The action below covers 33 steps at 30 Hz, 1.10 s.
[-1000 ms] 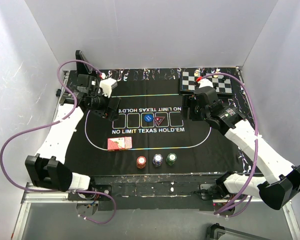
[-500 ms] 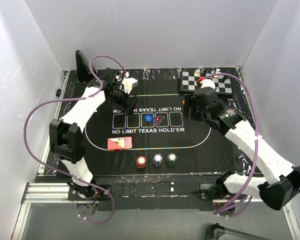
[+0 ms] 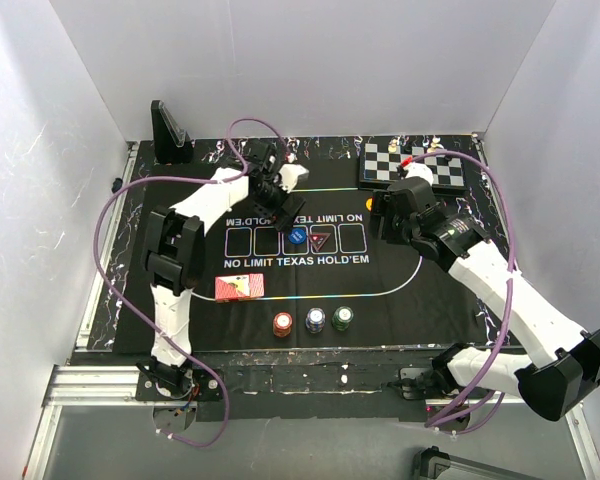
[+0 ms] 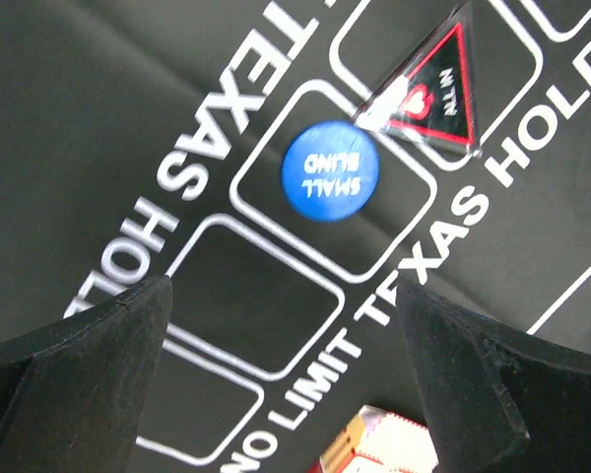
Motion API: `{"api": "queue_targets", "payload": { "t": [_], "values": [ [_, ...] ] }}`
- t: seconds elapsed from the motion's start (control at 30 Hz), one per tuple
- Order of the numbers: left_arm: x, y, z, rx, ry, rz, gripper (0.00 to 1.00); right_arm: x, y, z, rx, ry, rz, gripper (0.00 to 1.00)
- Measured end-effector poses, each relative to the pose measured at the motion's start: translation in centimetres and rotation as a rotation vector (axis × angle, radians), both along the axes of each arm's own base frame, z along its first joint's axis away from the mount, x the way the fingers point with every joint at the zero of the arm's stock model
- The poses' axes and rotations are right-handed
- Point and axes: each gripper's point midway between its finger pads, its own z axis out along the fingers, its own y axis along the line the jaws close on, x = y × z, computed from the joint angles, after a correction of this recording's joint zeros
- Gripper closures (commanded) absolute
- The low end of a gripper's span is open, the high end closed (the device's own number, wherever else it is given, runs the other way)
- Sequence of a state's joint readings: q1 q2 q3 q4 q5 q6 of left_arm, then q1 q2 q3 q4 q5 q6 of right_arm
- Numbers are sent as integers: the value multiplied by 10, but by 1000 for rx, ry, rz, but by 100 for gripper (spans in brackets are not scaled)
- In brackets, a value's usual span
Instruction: Distribute texas hold em gaming equipment
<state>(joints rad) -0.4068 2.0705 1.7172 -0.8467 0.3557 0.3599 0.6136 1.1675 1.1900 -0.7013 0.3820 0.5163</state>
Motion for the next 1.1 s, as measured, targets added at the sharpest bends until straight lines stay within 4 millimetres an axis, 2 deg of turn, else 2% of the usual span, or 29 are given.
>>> {"api": "queue_targets", "payload": {
  "t": [0.13, 0.4, 0.5, 0.63, 0.77, 1.1],
  "values": [
    [-1, -26, -11, 5, -20, -79, 2, -4, -5, -12, -8, 30, -15, 19],
    [-17, -60, -31, 28, -40, -219, 2, -8, -12, -14, 13, 27, -31, 19],
    [-14, -62, -35, 39, -61, -239, 2, -11, -15, -14, 25, 26, -37, 19],
    [-9, -64, -41, 49, -84, -258, 7, -13, -17, -13, 34, 26, -38, 19],
    [-5, -64, -47, 63, -101, -276, 19, -12, -18, -13, 42, 28, -41, 19],
    [-5, -60, -56, 84, -120, -319, 23, -9, -20, -15, 61, 30, -45, 21]
  ]
}}
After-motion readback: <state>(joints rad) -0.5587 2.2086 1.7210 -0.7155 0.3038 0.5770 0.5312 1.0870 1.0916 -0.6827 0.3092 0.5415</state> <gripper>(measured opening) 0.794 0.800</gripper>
